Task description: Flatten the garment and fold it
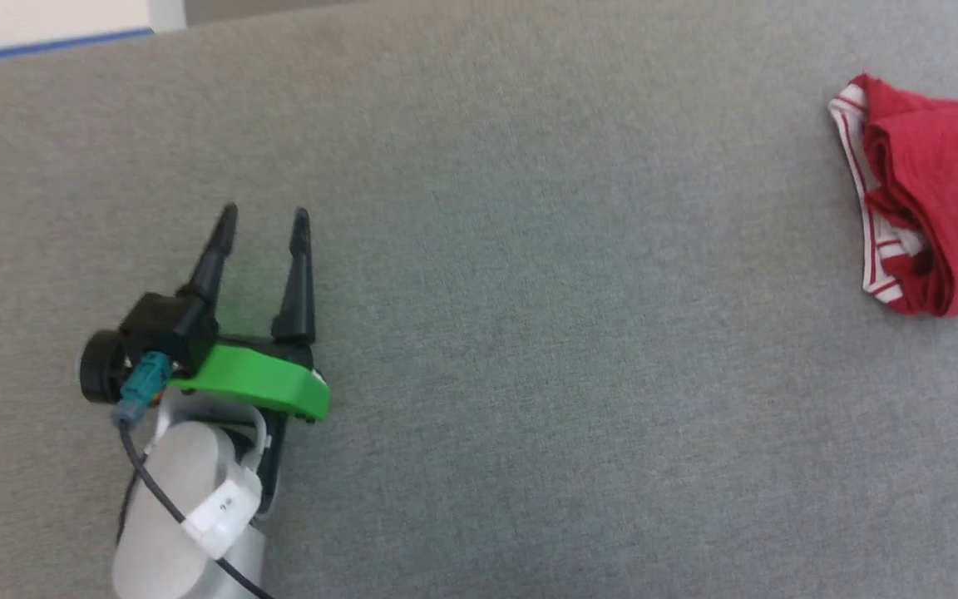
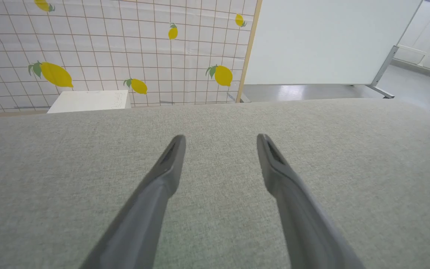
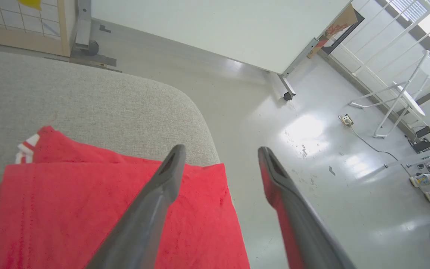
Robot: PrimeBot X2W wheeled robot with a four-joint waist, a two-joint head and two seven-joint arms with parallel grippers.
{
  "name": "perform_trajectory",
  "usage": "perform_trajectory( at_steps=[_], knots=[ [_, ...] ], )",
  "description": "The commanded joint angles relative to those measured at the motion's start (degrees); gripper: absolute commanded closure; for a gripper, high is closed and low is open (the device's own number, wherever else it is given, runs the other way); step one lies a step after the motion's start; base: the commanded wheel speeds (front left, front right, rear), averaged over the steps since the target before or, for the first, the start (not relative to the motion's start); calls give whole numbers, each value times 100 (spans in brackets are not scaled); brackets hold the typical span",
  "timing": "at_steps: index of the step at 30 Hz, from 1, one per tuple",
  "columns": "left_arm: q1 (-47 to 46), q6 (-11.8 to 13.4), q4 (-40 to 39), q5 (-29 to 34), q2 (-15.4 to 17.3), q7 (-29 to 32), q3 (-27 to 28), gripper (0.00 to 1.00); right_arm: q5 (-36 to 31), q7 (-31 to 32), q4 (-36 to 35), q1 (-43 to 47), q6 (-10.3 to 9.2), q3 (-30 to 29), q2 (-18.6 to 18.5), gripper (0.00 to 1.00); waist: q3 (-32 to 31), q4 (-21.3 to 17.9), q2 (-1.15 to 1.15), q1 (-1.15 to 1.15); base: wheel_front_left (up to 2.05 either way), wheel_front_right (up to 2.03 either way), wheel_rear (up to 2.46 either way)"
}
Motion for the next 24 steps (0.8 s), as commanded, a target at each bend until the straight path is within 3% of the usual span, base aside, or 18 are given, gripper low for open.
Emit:
perform_trajectory(
  at_steps=[1, 7, 16, 24],
  knots=[
    [112, 4, 69, -64, -42, -49, -24, 0, 135, -132, -96, 166, -11, -28, 104, 0, -717, 345, 0, -1, 0, 0, 0],
    [432, 56, 260, -252, -177, -66, -132, 0, 785, -613, -935, 933, -11, 204, 476, 0, -1384, 665, 0, -1, 0, 0, 0],
    [702, 117, 424, -446, -240, -69, -188, 0, 1349, -648, -3018, 2520, -11, 683, 1259, 0, -1879, 1138, 0, -1, 0, 0, 0],
    [870, 167, 469, -482, -265, -69, -274, 0, 1527, -810, -3887, 3637, -11, 674, 1966, 0, -2068, 1416, 0, -1, 0, 0, 0]
  ],
)
